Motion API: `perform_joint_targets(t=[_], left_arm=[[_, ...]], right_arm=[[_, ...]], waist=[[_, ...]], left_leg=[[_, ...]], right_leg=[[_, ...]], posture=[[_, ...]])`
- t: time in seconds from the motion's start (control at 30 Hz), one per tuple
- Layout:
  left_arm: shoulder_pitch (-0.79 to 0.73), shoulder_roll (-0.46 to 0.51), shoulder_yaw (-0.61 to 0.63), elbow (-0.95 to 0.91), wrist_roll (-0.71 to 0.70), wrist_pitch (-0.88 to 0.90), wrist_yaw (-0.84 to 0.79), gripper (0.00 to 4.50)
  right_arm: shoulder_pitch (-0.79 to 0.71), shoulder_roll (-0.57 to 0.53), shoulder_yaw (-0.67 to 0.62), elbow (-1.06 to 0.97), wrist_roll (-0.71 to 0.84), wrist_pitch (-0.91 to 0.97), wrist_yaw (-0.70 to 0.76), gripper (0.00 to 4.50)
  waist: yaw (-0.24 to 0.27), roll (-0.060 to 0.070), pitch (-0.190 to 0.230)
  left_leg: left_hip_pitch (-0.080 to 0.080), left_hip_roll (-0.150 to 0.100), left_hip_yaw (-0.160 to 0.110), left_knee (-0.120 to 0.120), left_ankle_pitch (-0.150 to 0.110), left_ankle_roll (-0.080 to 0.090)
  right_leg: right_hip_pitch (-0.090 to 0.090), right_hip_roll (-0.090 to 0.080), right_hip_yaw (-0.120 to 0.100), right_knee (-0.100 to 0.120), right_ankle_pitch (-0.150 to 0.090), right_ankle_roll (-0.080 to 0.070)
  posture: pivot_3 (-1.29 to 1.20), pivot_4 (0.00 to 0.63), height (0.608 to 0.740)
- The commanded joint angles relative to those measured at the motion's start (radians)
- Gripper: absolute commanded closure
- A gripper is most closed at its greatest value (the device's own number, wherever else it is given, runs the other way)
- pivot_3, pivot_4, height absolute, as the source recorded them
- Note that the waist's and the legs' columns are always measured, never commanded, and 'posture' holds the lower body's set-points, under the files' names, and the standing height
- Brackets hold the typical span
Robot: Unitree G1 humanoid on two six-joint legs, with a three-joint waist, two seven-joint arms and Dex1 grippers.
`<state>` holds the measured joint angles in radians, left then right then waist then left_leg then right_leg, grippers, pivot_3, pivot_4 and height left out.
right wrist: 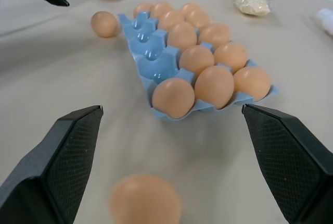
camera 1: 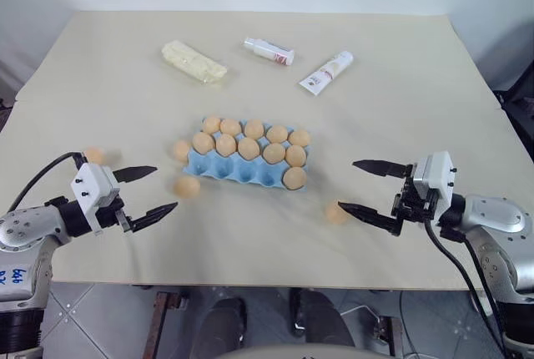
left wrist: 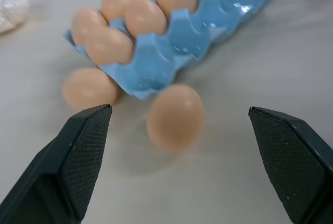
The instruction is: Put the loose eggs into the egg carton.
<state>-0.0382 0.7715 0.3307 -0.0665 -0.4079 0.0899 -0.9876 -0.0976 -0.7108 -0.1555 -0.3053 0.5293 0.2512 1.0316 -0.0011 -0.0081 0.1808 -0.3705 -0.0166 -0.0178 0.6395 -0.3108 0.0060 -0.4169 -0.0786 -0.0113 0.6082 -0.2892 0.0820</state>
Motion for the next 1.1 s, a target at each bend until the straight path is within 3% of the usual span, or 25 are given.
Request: perform_joint_targets(t=[0.03,0.33,0.47,0.7,0.93,1.03,1.1], left_arm=[[-0.014,-0.003,0.012,0.001,0.005,-0.024,0.020,0.01],[-0.068,-0.045,-0.087,-0.007,-0.026,-0.021,-0.065,0.01],[-0.094,-0.046,-0.165,-0.021,-0.013,-0.049,-0.143,0.01],[-0.100,-0.023,-0.230,0.003,0.001,-0.089,-0.235,0.01],[-0.044,-0.027,-0.205,-0.037,-0.005,-0.078,-0.201,0.01],[-0.014,-0.020,-0.185,-0.057,-0.010,-0.072,-0.182,0.00],[0.005,-0.014,-0.165,-0.068,-0.014,-0.069,-0.169,0.00]], right_arm=[[-0.005,0.011,-0.005,-0.007,-0.004,-0.024,-0.011,0.00],[0.151,-0.071,-0.084,-0.072,-0.003,-0.026,0.026,0.00],[0.211,-0.104,-0.040,-0.061,-0.068,-0.101,0.084,0.00],[0.092,-0.072,0.098,0.075,-0.158,-0.147,0.110,0.00],[-0.065,0.009,0.200,0.264,-0.225,-0.198,0.110,0.00],[-0.093,0.034,0.216,0.296,-0.229,-0.220,0.115,0.54],[-0.097,0.039,0.217,0.303,-0.217,-0.223,0.128,1.20]], waist=[[-0.001,0.000,0.000],[0.011,0.000,0.000],[0.009,0.000,0.000],[-0.002,0.000,0.000],[-0.001,0.000,0.000],[-0.001,0.000,0.000],[0.001,0.000,0.000]], left_leg=[[0.000,0.000,0.000,0.000,0.000,0.000],[0.000,-0.001,0.000,0.001,0.000,0.000],[0.001,0.000,0.000,0.005,-0.001,0.001],[0.002,0.000,0.000,0.008,0.000,0.001],[0.001,-0.001,0.000,0.008,0.000,0.001],[0.000,0.000,0.000,0.008,0.000,0.001],[0.000,-0.001,0.000,0.008,0.000,0.001]], right_leg=[[0.000,0.000,0.000,0.000,0.000,0.000],[0.001,0.000,-0.001,-0.001,0.000,0.000],[0.003,0.000,-0.001,0.000,0.001,0.001],[0.004,0.000,0.001,0.002,0.003,0.001],[0.003,0.000,0.000,0.002,0.003,0.002],[0.003,0.000,0.000,0.002,0.003,0.002],[0.003,0.000,0.000,0.002,0.003,0.002]], posture=[[0.00,0.150,0.740],[0.00,0.150,0.740],[0.00,0.150,0.740],[0.00,0.150,0.740],[0.00,0.150,0.740],[0.00,0.150,0.740],[0.00,0.150,0.740]])
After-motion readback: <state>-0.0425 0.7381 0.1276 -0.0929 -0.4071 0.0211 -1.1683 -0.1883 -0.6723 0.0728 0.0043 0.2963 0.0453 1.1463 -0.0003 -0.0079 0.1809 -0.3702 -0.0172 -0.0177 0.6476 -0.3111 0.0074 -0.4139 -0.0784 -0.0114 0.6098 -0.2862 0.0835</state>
